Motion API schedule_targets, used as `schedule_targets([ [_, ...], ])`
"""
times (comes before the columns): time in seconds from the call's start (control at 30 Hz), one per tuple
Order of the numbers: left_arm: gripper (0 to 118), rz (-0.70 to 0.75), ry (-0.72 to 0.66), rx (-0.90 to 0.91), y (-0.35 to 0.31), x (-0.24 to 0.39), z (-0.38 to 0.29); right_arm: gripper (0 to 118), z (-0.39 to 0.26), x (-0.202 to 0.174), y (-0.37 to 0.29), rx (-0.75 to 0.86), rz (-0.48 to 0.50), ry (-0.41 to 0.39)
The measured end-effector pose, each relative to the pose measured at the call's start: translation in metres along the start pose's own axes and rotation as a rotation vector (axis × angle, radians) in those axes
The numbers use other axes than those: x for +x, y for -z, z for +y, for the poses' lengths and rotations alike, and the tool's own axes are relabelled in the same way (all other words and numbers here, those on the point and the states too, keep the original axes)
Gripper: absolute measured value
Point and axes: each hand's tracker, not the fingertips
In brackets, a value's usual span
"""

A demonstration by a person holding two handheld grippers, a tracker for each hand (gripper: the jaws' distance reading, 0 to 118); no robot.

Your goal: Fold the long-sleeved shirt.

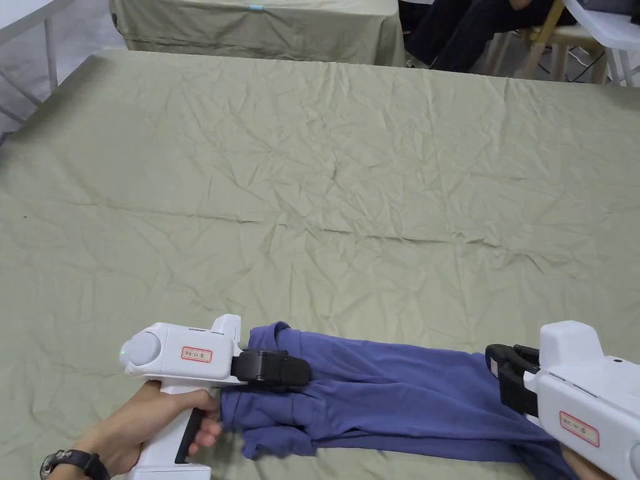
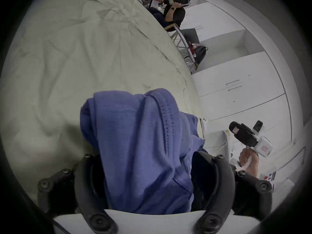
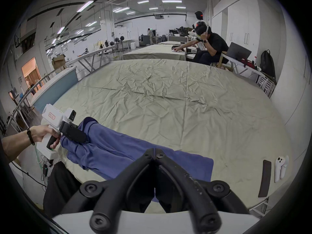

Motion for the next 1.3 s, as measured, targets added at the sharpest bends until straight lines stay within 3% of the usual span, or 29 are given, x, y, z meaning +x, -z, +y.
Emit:
schedule_targets([
  [0.07,36,0.049,-0.002,0.011,-0.004,-0.001,-0.003,1,0.000,0.000,0.000,0.003,0.004,0.003],
  [0.13,27,0.159,-0.026,0.024,-0.007,-0.004,-0.005,1,-0.001,0.000,-0.001,0.006,0.006,0.003],
  [0.2,27,0.120,-0.042,0.036,-0.009,-0.005,-0.009,1,-0.001,-0.001,-0.001,0.010,0.010,0.006],
  [0.27,24,0.172,0.040,0.044,-0.008,0.009,-0.013,1,-0.002,-0.001,-0.004,0.017,0.012,0.009],
  [0.5,22,0.237,0.067,0.057,-0.029,0.020,-0.010,1,-0.004,0.003,-0.011,0.030,0.008,0.017],
  [0.9,22,0.548,0.017,0.091,-0.129,0.005,-0.008,1,-0.009,0.015,-0.008,0.055,0.028,0.074],
  [1.2,22,0.611,-0.051,0.097,-0.108,0.056,-0.007,1,-0.020,0.028,-0.009,0.067,0.052,0.115],
  [1.3,22,0.591,0.000,0.054,-0.085,0.090,-0.002,1,-0.027,0.038,-0.010,0.073,0.057,0.143],
])
